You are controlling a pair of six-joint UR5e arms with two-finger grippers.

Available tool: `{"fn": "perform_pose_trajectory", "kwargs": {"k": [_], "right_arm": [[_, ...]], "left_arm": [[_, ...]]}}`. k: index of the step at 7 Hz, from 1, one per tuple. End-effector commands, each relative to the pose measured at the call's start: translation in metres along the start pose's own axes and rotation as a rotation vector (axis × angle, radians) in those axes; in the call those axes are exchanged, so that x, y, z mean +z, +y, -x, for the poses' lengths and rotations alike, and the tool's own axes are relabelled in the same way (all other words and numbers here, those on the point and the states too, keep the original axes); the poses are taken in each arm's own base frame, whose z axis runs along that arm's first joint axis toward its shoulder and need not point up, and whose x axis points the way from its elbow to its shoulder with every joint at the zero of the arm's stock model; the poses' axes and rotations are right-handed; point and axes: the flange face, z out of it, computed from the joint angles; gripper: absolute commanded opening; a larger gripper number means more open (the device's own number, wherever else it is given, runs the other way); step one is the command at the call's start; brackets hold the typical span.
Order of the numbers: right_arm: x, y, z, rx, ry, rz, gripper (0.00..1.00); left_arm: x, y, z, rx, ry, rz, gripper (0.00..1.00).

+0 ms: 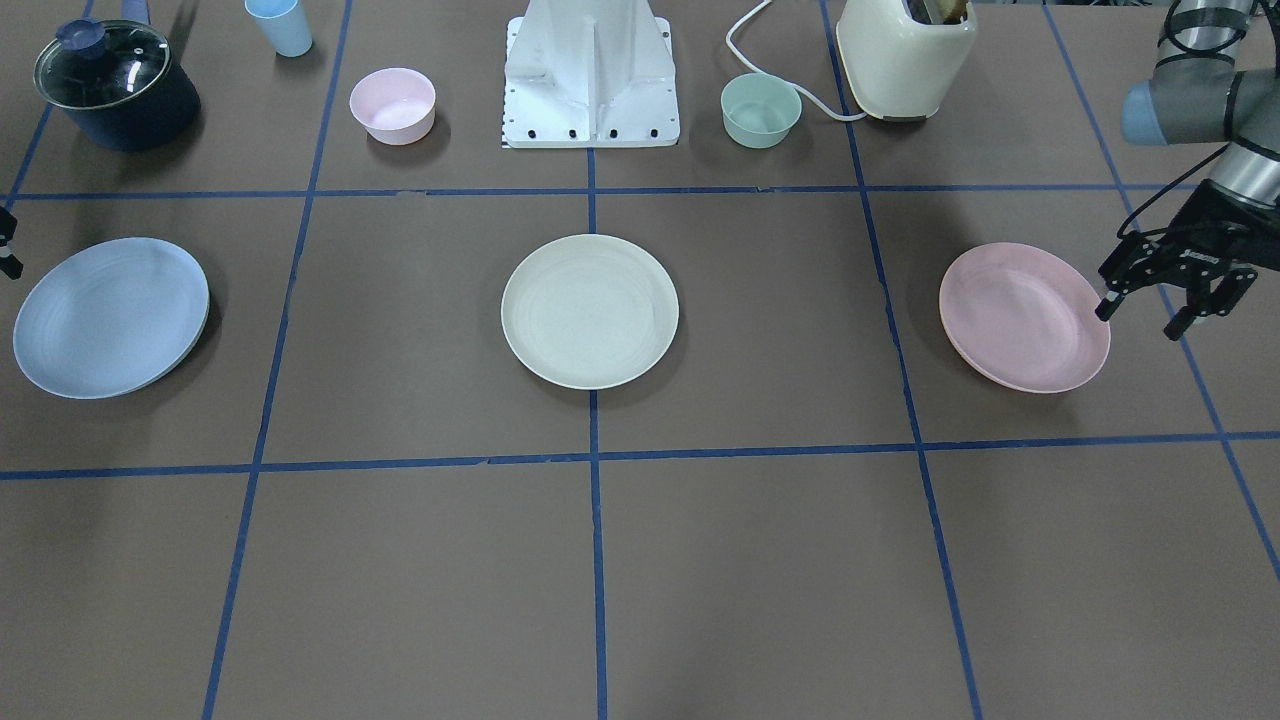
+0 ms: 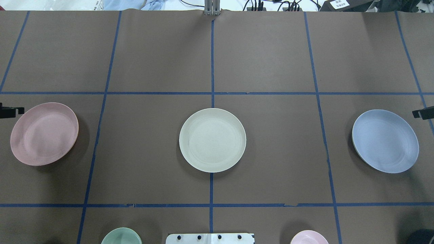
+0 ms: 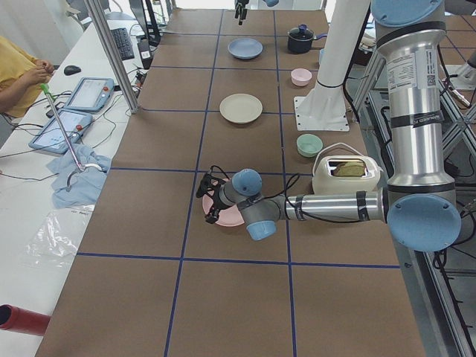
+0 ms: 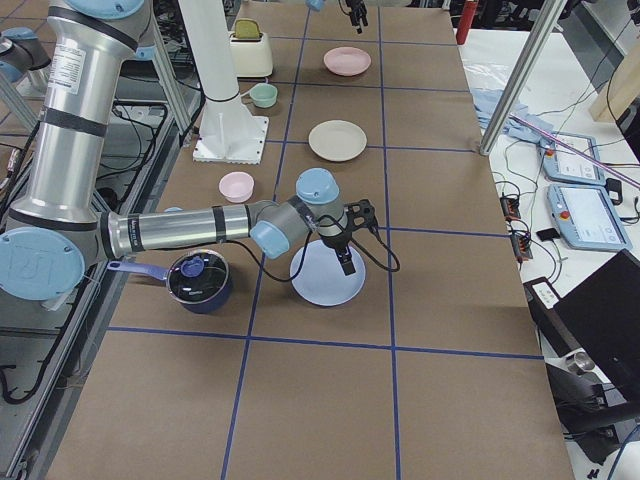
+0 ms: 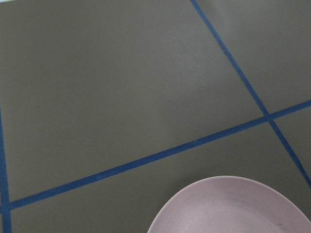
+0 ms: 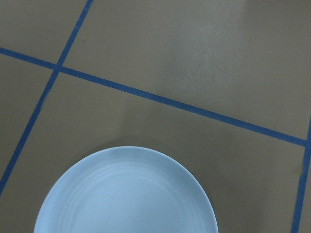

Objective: Stack three plates with pink and blue
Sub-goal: 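Move the left gripper down to the rim of the pink plate, then grip the pink plate rim with the left gripper and carry it onto the cream plate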

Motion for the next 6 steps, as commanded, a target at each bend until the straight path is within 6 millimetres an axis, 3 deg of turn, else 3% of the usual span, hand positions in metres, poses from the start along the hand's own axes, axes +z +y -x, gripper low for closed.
{"fn": "perform_pose_trajectory", "kwargs": {"k": [1, 3, 4, 5, 6], "right_arm": [[0.0, 0.0, 0.0, -0.002, 0.0, -0.001, 1.0], [-0.001, 0.001, 0.0, -0.002, 0.0, -0.002, 1.0], [-0.001, 0.001, 0.0, 0.0, 0.0, -0.001, 1.0], [-0.001, 0.001, 0.0, -0.002, -0.001, -0.001, 1.0], [-0.001, 0.001, 0.0, -0.002, -0.001, -0.001, 1.0]], "left_arm": [[0.029, 0.044, 0.0, -0.071, -0.044, -0.012, 0.82], [0.034, 0.054, 0.009, -0.065, -0.052, -0.008, 0.73], [0.033, 0.056, 0.011, -0.065, -0.052, -0.008, 0.57], [0.031, 0.056, 0.01, -0.058, -0.038, -0.016, 0.04], [0.028, 0.058, 0.011, -0.052, -0.035, -0.019, 0.0]]}}
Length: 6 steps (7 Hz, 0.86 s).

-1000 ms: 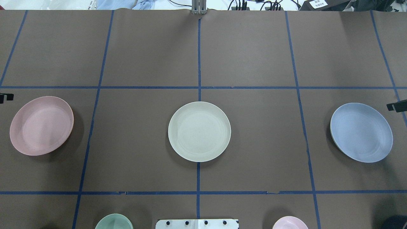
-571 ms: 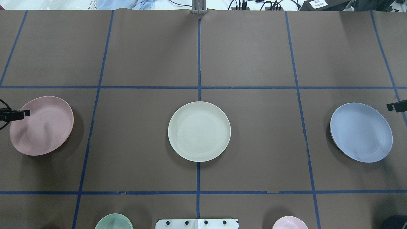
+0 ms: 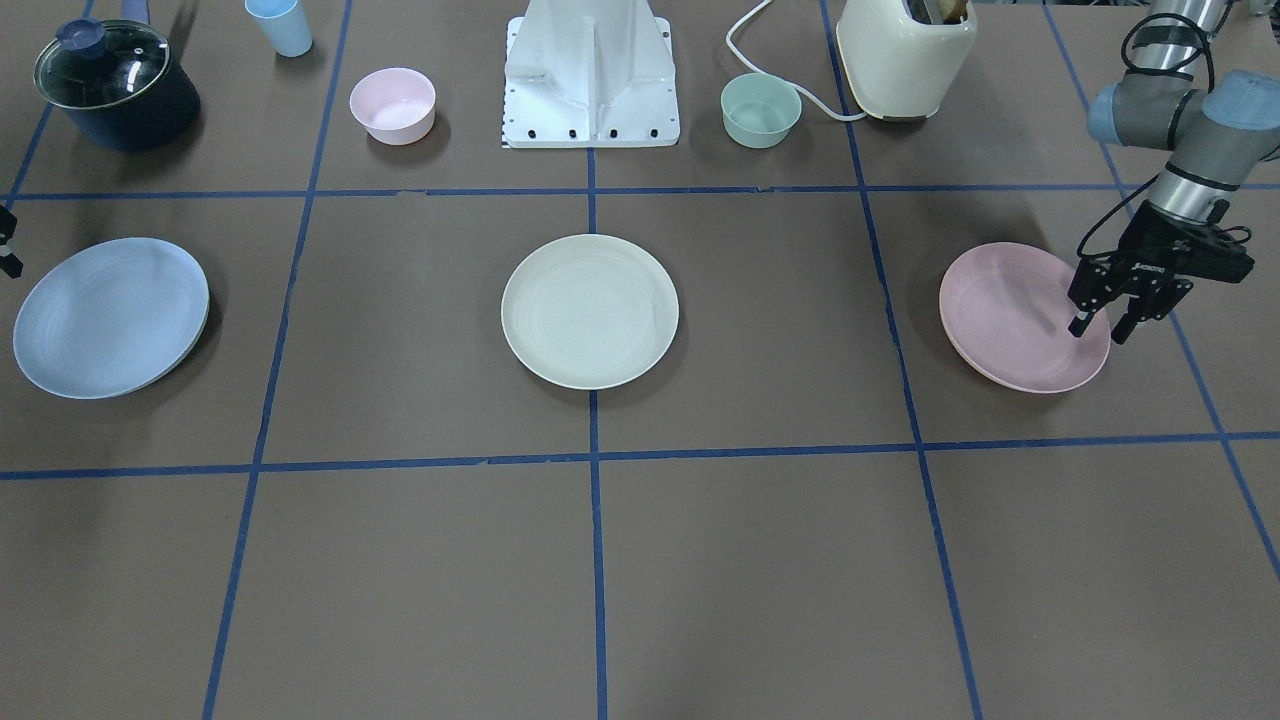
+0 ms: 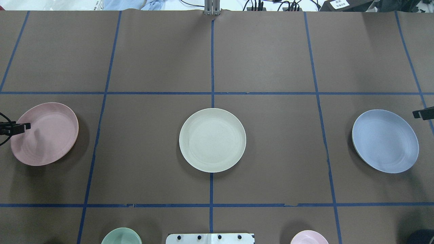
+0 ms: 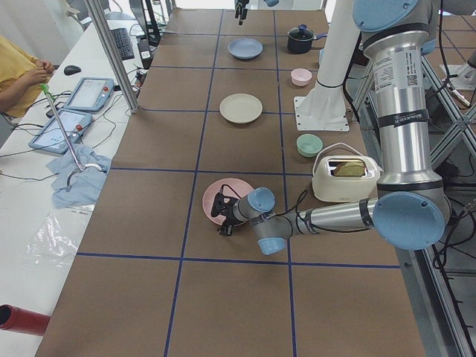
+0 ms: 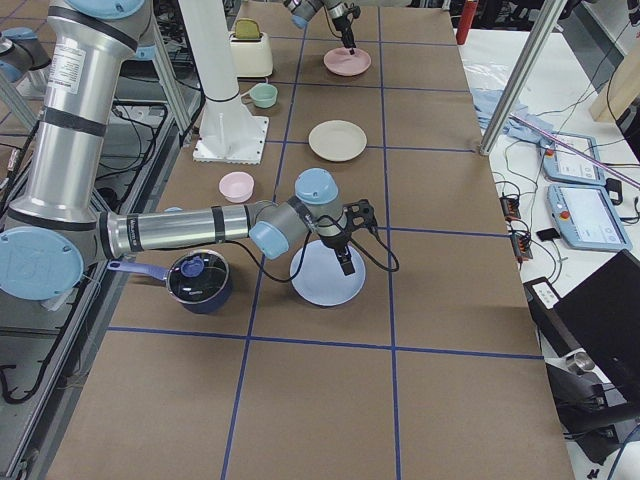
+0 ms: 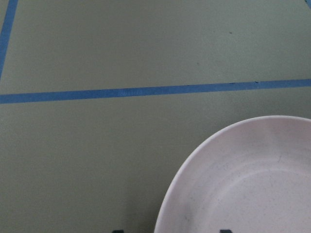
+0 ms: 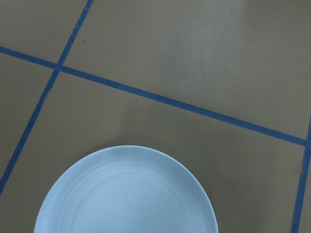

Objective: Stack three plates with pink and blue
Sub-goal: 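Grip the pink plate rim with the left gripper and carry it onto the cream plate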

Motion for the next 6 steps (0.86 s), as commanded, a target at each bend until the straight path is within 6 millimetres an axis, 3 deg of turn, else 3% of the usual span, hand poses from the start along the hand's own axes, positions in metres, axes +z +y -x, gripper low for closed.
{"fn": "perform_pose_trajectory", "kwargs": {"k": [1, 3, 4, 5, 6], "right_arm": [[0.0, 0.0, 0.0, 0.0, -0.001, 0.0, 1.0], [0.0, 0.0, 0.0, 0.0, -0.002, 0.001, 1.0], [0.0, 0.0, 0.0, 0.0, -0.002, 0.001, 1.0], [0.0, 0.0, 0.0, 0.0, -0.002, 0.001, 1.0], [0.0, 0.0, 0.0, 0.0, -0.002, 0.001, 1.0]], "left_arm": [[-0.005, -0.001, -0.003, 0.018, 0.016, -0.013, 0.0], [-0.026, -0.012, -0.032, 0.039, 0.102, 0.006, 0.0], [-0.051, -0.014, -0.055, 0.051, 0.176, 0.046, 0.0], [-0.071, -0.041, -0.092, 0.038, 0.177, 0.049, 0.0], [-0.098, -0.073, -0.153, 0.017, 0.148, 0.076, 0.0]]}}
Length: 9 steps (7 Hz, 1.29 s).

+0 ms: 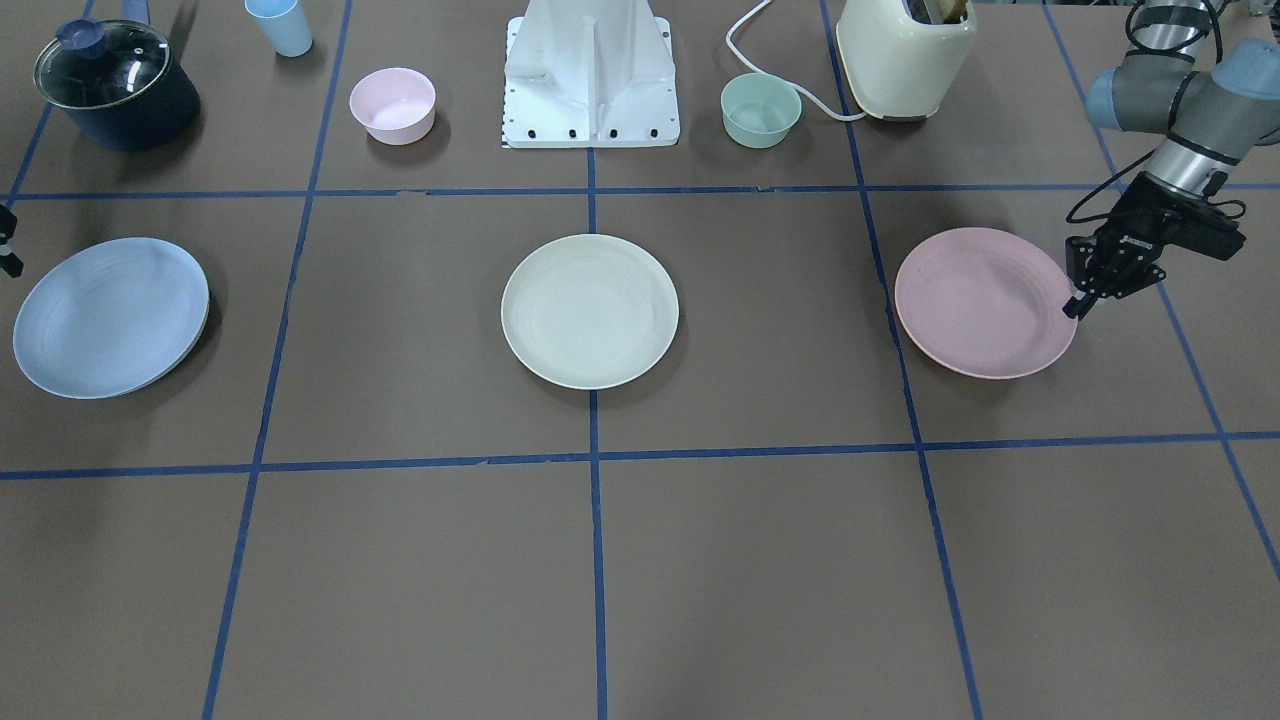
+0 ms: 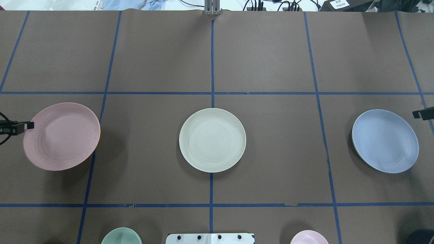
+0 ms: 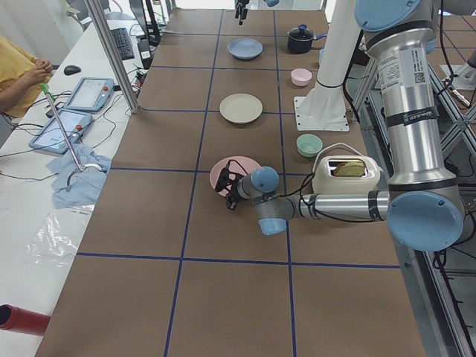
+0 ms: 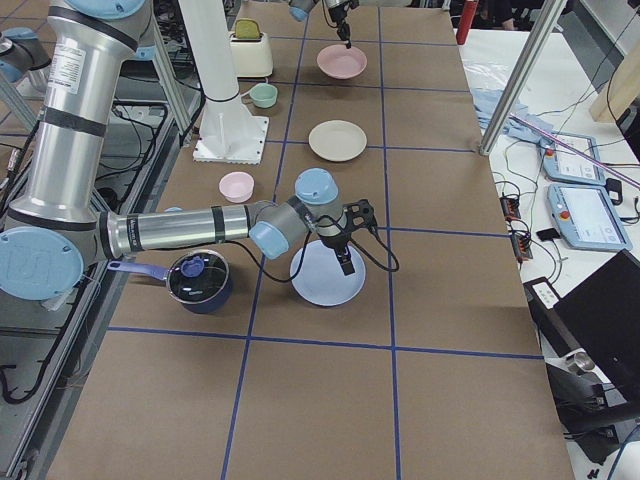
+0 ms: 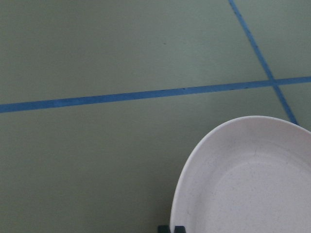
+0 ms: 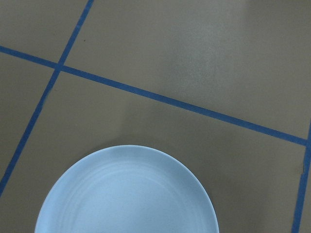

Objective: Stack three plates with pink and blue
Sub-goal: 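Grip the pink plate rim with the left gripper and carry it onto the cream plate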

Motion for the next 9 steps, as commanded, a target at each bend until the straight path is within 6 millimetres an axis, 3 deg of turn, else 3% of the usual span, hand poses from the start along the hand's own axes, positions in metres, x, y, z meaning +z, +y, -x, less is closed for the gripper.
{"fn": "perform_pose_trajectory", "kwargs": {"k": [1, 2, 3, 5, 6, 7, 9], "right_arm": [[0.0, 0.001, 0.0, 0.002, -0.001, 0.002, 1.0], [0.001, 0.004, -0.002, 0.003, 0.0, 0.003, 1.0], [0.0, 0.007, -0.002, 0.001, -0.003, 0.0, 1.0], [0.0, 0.011, -0.004, 0.001, -0.003, 0.0, 1.0], [0.0, 0.012, -0.005, 0.002, -0.003, 0.001, 1.0], [0.0, 0.012, -0.005, 0.002, -0.001, 0.001, 1.0], [0.0, 0.013, -0.006, 0.002, -0.001, 0.002, 1.0]], "left_arm": [[-0.046, -0.059, -0.12, -0.095, -0.021, 0.034, 0.0], [-0.04, -0.077, -0.161, -0.143, 0.017, 0.032, 0.0], [-0.016, -0.076, -0.201, -0.166, 0.047, 0.034, 0.0], [0.044, -0.071, -0.326, -0.259, 0.035, 0.075, 0.0], [0.091, -0.063, -0.379, -0.316, 0.014, 0.078, 0.0], [0.118, -0.048, -0.407, -0.344, 0.012, 0.098, 0.0], [0.133, -0.028, -0.419, -0.354, 0.003, 0.118, 0.0]]}}
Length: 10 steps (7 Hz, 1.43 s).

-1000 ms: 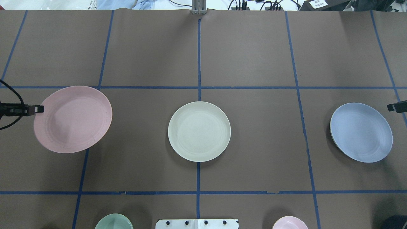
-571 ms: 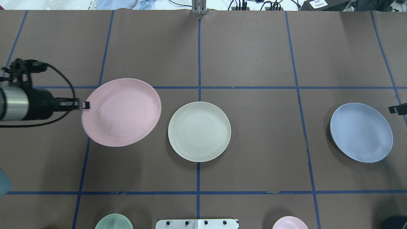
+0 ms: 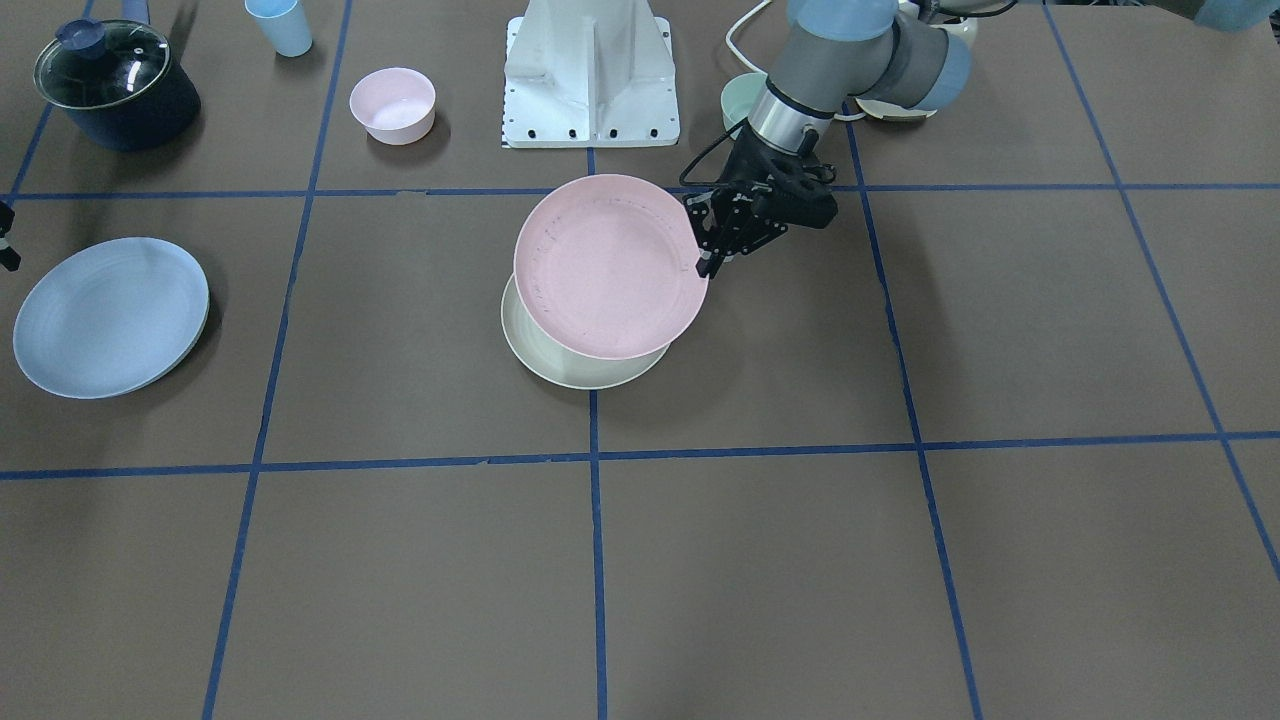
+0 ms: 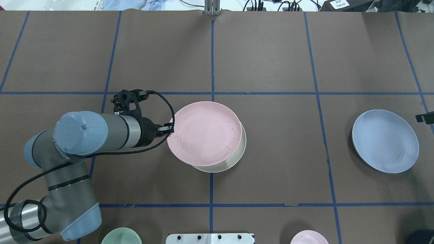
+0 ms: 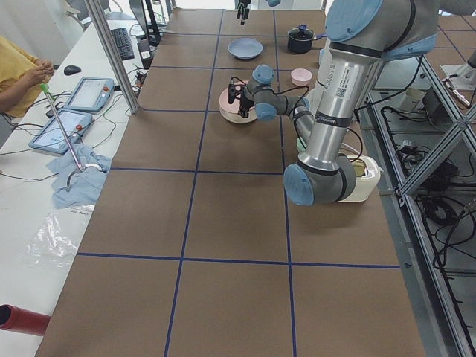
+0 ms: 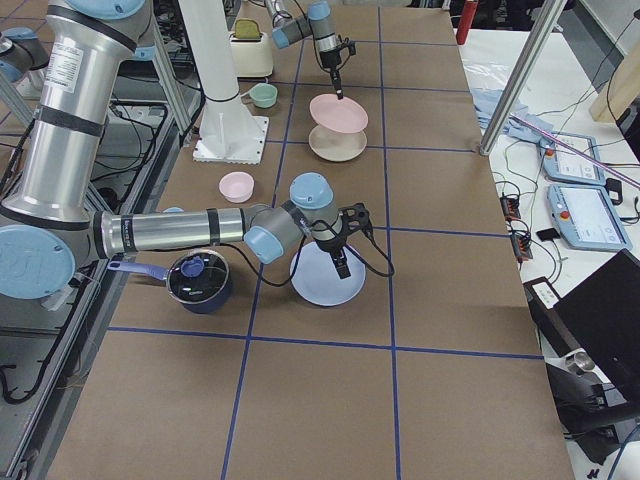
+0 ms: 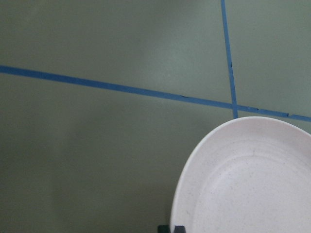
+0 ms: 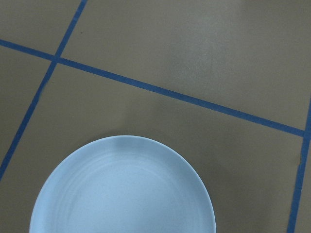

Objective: Stack three plates with pink and blue
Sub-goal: 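Grip the pink plate rim with the left gripper and carry it onto the cream plate, then lower the pink plate onto the cream plate and open the left gripper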

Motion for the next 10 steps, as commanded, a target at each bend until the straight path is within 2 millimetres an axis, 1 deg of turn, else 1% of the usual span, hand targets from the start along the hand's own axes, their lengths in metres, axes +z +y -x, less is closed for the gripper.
{"fn": "perform_pose_trajectory", "kwargs": {"k": [1, 2, 3, 4, 6, 8, 9, 10], "right_arm": [[0.0, 0.001, 0.0, 0.0, 0.0, 0.0, 1.0], [0.0, 0.0, 0.0, 0.0, 0.002, 0.0, 1.0], [0.0, 0.0, 0.0, 0.0, 0.002, 0.0, 1.0], [0.0, 0.0, 0.0, 0.0, 0.002, 0.0, 1.0], [0.0, 0.0, 0.0, -0.001, 0.003, -0.002, 1.0], [0.0, 0.0, 0.0, -0.002, 0.003, -0.002, 1.0], [0.0, 0.0, 0.0, -0.001, 0.0, -0.001, 1.0], [0.0, -0.001, 0.002, -0.012, -0.012, -0.01, 1.0]], "left_arm": [[0.016, 0.021, -0.01, -0.021, -0.006, 0.023, 0.0], [0.027, 0.02, -0.012, -0.027, -0.019, 0.016, 0.0], [0.035, 0.017, -0.02, -0.058, -0.022, 0.004, 0.0], [0.037, 0.016, -0.019, -0.062, -0.025, -0.001, 0.0], [0.036, 0.007, -0.016, -0.064, -0.031, -0.044, 0.0], [0.039, 0.008, -0.014, -0.033, -0.041, -0.04, 0.99], [0.031, 0.006, -0.017, 0.026, -0.028, -0.038, 1.0], [0.008, -0.013, -0.02, 0.124, -0.004, -0.065, 1.0]]}}
